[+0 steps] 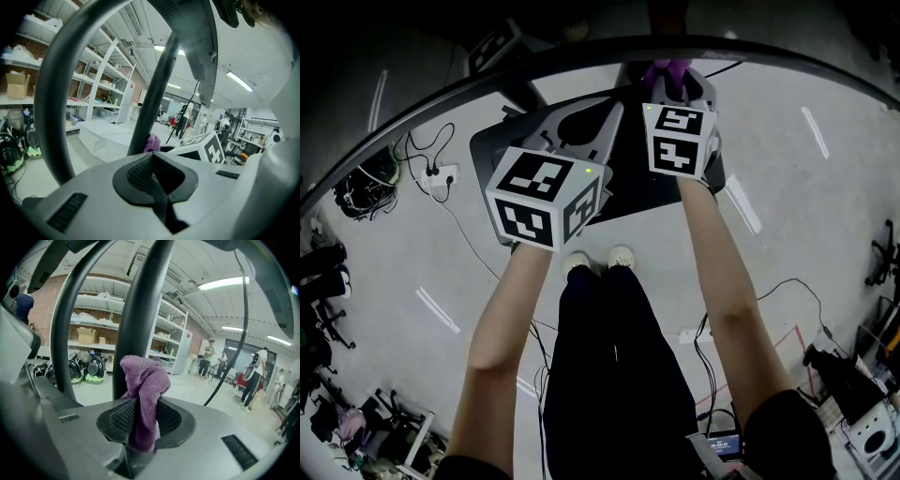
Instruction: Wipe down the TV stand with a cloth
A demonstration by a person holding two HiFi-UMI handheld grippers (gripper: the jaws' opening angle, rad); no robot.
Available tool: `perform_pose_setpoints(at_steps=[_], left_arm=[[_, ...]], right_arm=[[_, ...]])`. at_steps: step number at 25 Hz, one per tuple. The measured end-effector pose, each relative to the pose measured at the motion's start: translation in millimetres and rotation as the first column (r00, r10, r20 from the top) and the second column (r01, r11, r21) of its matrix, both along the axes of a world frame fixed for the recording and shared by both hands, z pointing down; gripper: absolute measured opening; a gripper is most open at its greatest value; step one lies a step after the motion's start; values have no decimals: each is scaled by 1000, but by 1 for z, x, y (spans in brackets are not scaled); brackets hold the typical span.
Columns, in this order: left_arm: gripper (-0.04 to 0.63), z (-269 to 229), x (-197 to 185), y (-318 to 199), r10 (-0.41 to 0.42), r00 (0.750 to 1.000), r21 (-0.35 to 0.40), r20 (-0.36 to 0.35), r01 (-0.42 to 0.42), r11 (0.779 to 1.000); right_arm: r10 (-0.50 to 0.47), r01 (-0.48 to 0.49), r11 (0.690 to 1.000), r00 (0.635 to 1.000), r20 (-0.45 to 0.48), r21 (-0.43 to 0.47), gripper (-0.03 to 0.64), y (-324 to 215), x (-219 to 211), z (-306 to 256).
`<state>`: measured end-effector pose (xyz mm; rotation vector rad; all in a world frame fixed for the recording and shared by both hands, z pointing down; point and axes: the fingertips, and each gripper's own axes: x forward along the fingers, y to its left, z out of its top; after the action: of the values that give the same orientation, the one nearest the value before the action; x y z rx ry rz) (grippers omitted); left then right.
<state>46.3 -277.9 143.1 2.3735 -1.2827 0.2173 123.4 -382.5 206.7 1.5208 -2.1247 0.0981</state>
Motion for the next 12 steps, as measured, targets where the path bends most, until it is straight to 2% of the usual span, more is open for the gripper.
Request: perform_pose_setpoints(at_steps=[5,12], left_arm=[[6,-5,2,0,-5,1000,2,-2,5,1000],[6,-16,-1,3,-34,999,13,-33,35,999]], right_arm=[[11,-11,998,1000,-9,-66,102,3,3,22],[-1,1,997,1000,-1,-79,103,6,10,13]])
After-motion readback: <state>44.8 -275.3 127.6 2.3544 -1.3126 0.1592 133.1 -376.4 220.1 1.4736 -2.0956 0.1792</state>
